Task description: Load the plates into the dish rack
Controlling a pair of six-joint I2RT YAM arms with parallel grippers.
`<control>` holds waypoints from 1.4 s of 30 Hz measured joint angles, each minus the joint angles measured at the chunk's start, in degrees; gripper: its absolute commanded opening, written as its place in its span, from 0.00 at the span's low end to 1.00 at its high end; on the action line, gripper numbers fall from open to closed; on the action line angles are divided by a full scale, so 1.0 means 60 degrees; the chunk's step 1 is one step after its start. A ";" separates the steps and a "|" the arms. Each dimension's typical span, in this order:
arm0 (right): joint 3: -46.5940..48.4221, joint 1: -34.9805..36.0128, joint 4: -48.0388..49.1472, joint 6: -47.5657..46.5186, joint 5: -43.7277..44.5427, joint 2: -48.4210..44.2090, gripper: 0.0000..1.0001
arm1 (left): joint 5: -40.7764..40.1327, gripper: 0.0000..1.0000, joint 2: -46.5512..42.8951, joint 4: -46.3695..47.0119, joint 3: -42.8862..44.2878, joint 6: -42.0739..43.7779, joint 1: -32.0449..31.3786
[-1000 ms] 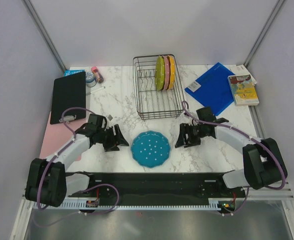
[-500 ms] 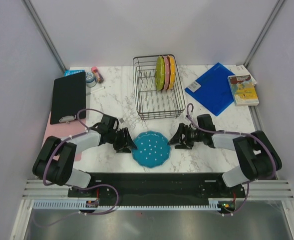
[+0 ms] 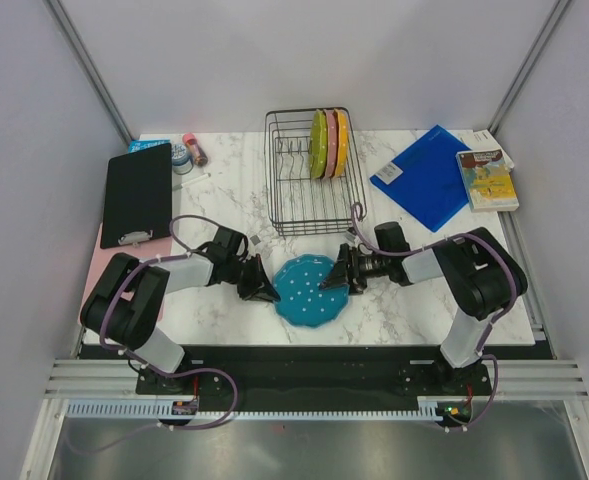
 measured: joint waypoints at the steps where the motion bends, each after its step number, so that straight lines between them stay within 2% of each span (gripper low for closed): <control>1: 0.0000 0.0087 0.0029 -0.0022 -0.0015 0.0011 0.69 | 0.0033 0.02 0.0000 0.0055 -0.0025 0.0004 0.0011; 2: -0.0004 0.0146 0.0044 -0.0047 -0.0018 0.0015 0.64 | 0.0058 0.02 0.0000 0.0106 -0.0047 0.0000 0.0015; 3: -0.0004 0.0197 0.0047 -0.0098 0.0033 0.0015 0.51 | 0.0069 0.02 0.0000 0.0146 -0.0062 0.0000 0.0011; 4: -0.0015 0.0219 0.0018 -0.0142 0.0106 0.0018 0.44 | 0.0095 0.02 0.0000 0.0171 -0.0069 0.0000 0.0011; 5: -0.0029 0.0229 -0.0036 -0.0237 0.0255 0.0022 0.33 | 0.0117 0.02 0.0004 0.0189 -0.0076 0.0004 0.0011; 6: -0.0058 0.0240 -0.0146 -0.0299 0.0455 0.0025 0.15 | 0.0120 0.06 0.0004 0.0215 -0.0080 0.0007 0.0011; 7: -0.0098 0.0244 -0.0288 -0.0342 0.0601 0.0022 0.06 | 0.0135 0.24 0.0015 0.0226 -0.0076 0.0022 0.0007; 8: -0.0120 0.0222 -0.0466 -0.0375 0.0641 -0.0018 0.00 | 0.0171 0.34 0.0022 0.0215 -0.0076 0.0120 0.0007; 10: -0.0091 0.0229 -0.0958 -0.0528 0.0678 -0.0255 0.00 | 0.0142 0.48 0.0033 0.0117 -0.0036 0.0200 -0.0015; 14: 0.0361 0.0321 -0.3140 -0.1643 0.1326 -0.1606 0.00 | 0.0022 0.57 -0.0160 -0.0193 0.0291 0.0506 -0.0036; 17: 0.1275 0.0339 -0.5617 -0.2772 0.1942 -0.2685 0.00 | -0.0532 0.60 -0.0936 -0.0688 0.0382 0.1002 0.0022; 19: 0.2262 0.0342 -0.7180 -0.3435 0.2273 -0.3195 0.00 | -0.0885 0.72 -0.1978 -0.1144 0.0437 0.1413 0.0157; 22: 0.4612 0.0361 -0.9245 -0.4244 0.2634 -0.3370 0.00 | -0.1836 0.78 -0.3719 -0.1814 0.0863 0.2055 0.0510; 24: 0.6371 0.0412 -0.9923 -0.4397 0.3107 -0.3260 0.00 | -0.2677 0.82 -0.4685 -0.2040 0.1242 0.2495 0.0769; 27: 0.8947 0.0634 -1.0098 -0.4437 0.4113 -0.2703 0.00 | -0.3869 0.82 -0.5876 -0.2102 0.1654 0.3158 0.1144; 31: 1.2582 0.1191 -0.9876 -0.4539 0.5716 -0.0918 0.00 | -0.4510 0.80 -0.6284 -0.2178 0.1745 0.3468 0.1610; 33: 1.4695 0.1643 -0.9774 -0.4510 0.7257 0.0499 0.00 | -0.4532 0.80 -0.6229 -0.2379 0.1723 0.3475 0.1825; 35: 1.6098 0.2091 -0.9431 -0.4495 0.8932 0.1694 0.00 | -0.4411 0.79 -0.6266 -0.2554 0.1661 0.3461 0.1974; 37: 1.6826 0.2561 -0.8761 -0.4663 1.0837 0.2681 0.00 | -0.4269 0.79 -0.6357 -0.2623 0.1574 0.3446 0.2102; 42: 1.6473 0.3446 -0.7493 -0.5847 1.4794 0.3993 0.00 | -0.3945 0.78 -0.6623 -0.2674 0.1410 0.3377 0.2364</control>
